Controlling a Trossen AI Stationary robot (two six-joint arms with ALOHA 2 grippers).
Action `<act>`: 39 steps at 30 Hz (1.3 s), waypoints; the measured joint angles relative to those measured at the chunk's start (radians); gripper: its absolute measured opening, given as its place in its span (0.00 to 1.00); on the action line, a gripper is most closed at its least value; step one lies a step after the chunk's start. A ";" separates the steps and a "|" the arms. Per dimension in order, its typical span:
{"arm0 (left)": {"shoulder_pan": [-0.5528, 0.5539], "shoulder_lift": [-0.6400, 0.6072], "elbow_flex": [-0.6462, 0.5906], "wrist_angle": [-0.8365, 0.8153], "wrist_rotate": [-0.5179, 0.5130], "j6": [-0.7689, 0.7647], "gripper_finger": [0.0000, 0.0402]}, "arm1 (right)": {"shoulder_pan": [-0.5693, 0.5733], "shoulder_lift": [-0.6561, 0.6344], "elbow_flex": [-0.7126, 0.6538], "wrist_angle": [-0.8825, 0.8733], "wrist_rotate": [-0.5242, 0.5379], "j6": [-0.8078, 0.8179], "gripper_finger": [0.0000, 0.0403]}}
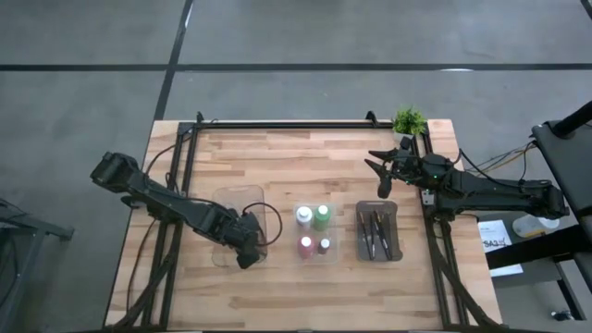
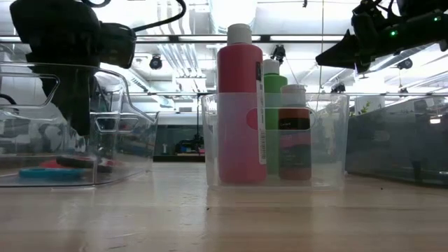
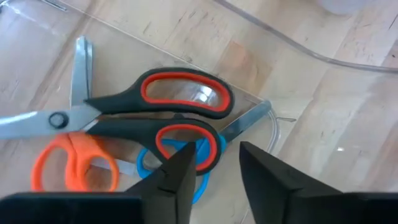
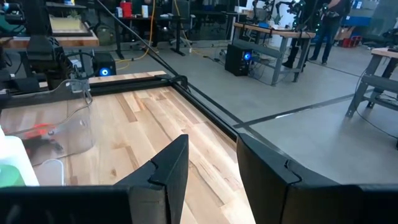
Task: Pick & Place Paint Supplies
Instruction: Return to Home Position
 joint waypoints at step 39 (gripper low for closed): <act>0.023 -0.165 0.138 0.250 -0.697 0.312 0.40 | 0.000 0.001 0.000 0.000 0.000 0.000 0.33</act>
